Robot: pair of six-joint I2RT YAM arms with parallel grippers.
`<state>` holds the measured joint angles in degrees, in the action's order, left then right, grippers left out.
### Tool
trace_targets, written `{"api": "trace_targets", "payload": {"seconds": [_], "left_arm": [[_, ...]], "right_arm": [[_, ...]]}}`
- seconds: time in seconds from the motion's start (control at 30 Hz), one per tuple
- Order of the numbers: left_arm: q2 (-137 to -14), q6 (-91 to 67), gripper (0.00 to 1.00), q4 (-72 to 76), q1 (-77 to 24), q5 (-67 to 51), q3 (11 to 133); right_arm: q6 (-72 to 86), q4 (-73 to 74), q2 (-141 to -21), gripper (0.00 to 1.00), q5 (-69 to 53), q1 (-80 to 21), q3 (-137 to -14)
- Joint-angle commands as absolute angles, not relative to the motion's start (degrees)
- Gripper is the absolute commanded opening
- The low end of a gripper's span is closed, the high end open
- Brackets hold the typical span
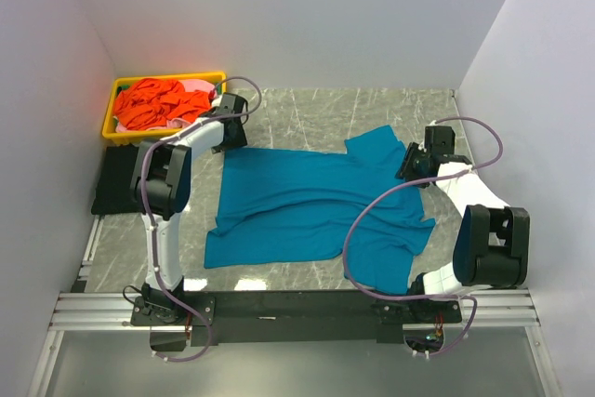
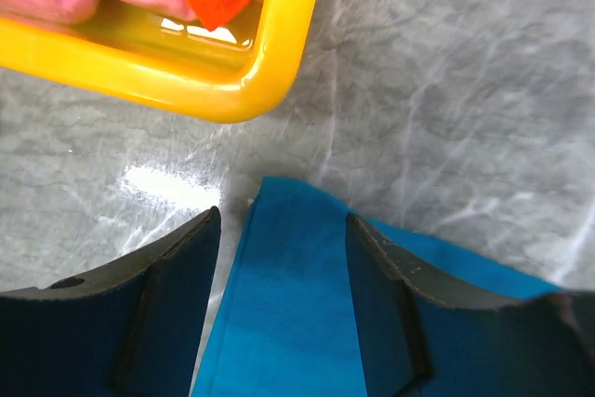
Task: Fold and stack the t-shirts
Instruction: Fold the tshirt
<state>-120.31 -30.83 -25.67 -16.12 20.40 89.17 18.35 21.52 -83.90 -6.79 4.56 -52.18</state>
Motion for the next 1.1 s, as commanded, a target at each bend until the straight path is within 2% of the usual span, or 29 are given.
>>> {"api": "trace_targets", "payload": {"seconds": [0.0,0.2,0.3,0.53,0.57,0.63,0.67,0.73,1.07], "left_arm": [[-121.9,-30.0,0.61,-24.1,-15.6,21.6,91.1],[-123.9,-29.5,0.61,-24.0,-15.6,21.4,90.7],[-124.5,-29.2,0.56,-24.4,-15.6,20.5,90.4],[-124.8,-28.3,0.33,-24.2,-15.6,19.0,88.2],[-124.6,-28.1,0.25,-23.8,-15.6,19.2,87.8],[-124.4,-27.3,0.19,-23.5,-15.6,19.3,87.2],[-124.1,-27.1,0.09,-23.3,-15.6,19.4,87.0],[-123.7,-26.4,0.01,-22.9,-15.6,19.8,86.6],[-121.9,-25.1,0.01,-22.9,-15.7,20.6,86.0]], "right_arm": [[17.6,19.5,-84.4,0.45,-6.8,5.0,-54.1],[17.4,19.6,-84.7,0.45,-6.7,5.0,-53.9],[17.4,19.6,-84.5,0.45,-6.5,5.0,-53.9],[17.8,19.3,-84.6,0.45,-4.7,5.0,-54.4],[18.1,19.5,-84.7,0.46,-3.1,5.0,-55.4],[18.0,19.0,-85.2,0.46,-1.3,5.1,-56.4],[17.8,18.0,-85.6,0.47,-0.4,5.1,-57.4],[17.3,17.7,-88.1,0.47,-0.2,5.3,-60.3],[10.7,17.3,-107.0,0.48,-2.0,5.7,-79.3]]}}
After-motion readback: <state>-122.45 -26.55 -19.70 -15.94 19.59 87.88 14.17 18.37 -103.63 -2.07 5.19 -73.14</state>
